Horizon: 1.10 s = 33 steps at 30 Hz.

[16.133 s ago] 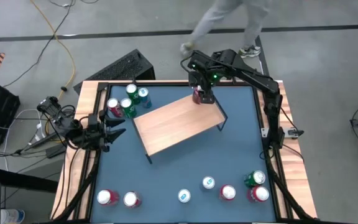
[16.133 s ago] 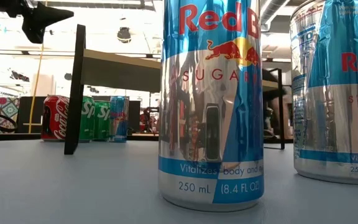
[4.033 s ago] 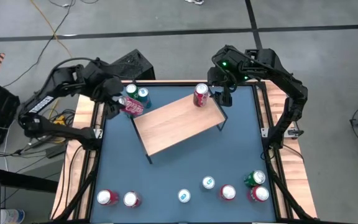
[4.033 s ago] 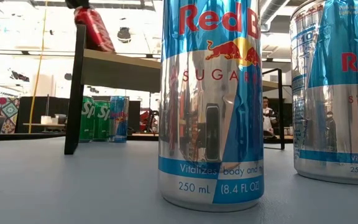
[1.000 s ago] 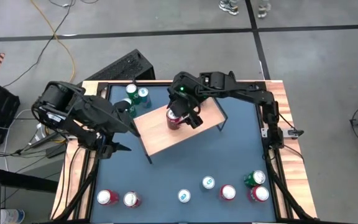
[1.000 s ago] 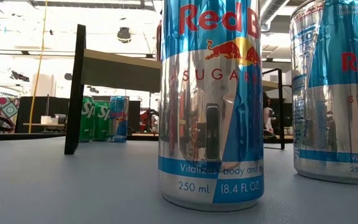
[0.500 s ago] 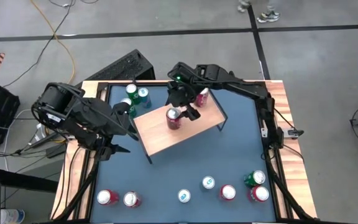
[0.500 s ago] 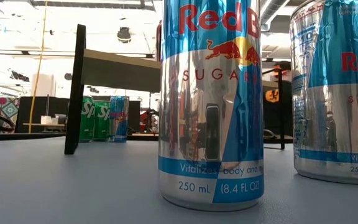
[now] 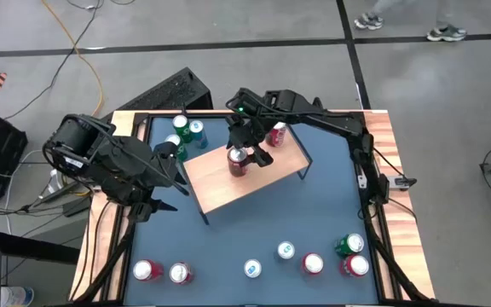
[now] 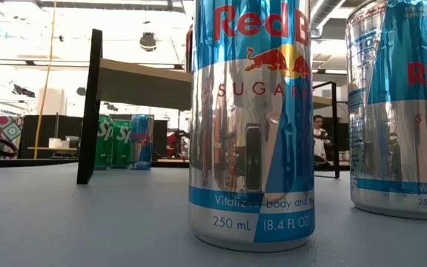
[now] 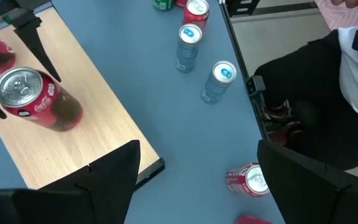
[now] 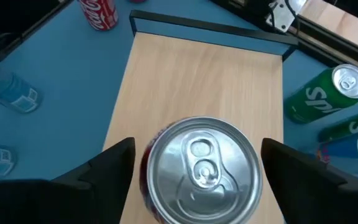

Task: Place canned beverage on shelf
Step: Put the top red white soda can on the shelf aligned with the other red white soda can

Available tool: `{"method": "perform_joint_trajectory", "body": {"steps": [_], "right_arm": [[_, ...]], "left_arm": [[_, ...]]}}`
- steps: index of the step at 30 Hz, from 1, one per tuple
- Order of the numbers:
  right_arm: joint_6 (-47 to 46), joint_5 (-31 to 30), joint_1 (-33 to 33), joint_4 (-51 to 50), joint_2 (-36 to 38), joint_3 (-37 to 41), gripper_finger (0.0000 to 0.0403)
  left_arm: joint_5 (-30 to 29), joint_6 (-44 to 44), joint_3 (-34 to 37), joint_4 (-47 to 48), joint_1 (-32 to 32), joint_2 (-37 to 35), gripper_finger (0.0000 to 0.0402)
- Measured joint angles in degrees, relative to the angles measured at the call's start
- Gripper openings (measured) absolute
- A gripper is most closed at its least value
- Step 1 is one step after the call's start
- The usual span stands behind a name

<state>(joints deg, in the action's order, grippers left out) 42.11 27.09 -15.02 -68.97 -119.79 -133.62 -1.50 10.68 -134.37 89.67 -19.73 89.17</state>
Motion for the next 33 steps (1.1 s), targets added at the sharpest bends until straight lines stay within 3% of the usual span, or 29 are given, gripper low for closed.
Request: {"method": "perform_joint_trajectory", "body": {"steps": [7, 12, 22, 26, 33], "right_arm": [[-3.3, -0.5, 0.0, -0.6, 0.0, 0.0, 0.0278], [-7.6, -4.7, 0.5, -0.6, 0.2, -0.1, 0.0255], [-21.7, -13.6, 2.3, -0.6, 0.3, -0.1, 0.0251], [-22.8, -18.4, 4.1, -0.7, 0.3, -0.2, 0.0250], [-23.4, -19.0, 5.6, -2.9, 1.1, -0.1, 0.0250]], "left_arm": [[0.0, 0.5, 0.0, 0.0, 0.0, 0.0, 0.0309], [0.0, 0.6, 0.0, 0.0, 0.0, 0.0, 0.0309], [0.0, 0.7, 0.0, 0.0, 0.0, 0.0, 0.0309], [0.0, 1.0, 0.0, 0.0, 0.0, 0.0, 0.0309], [0.0, 1.1, 0.0, 0.3, 0.0, 0.0, 0.0309]]}}
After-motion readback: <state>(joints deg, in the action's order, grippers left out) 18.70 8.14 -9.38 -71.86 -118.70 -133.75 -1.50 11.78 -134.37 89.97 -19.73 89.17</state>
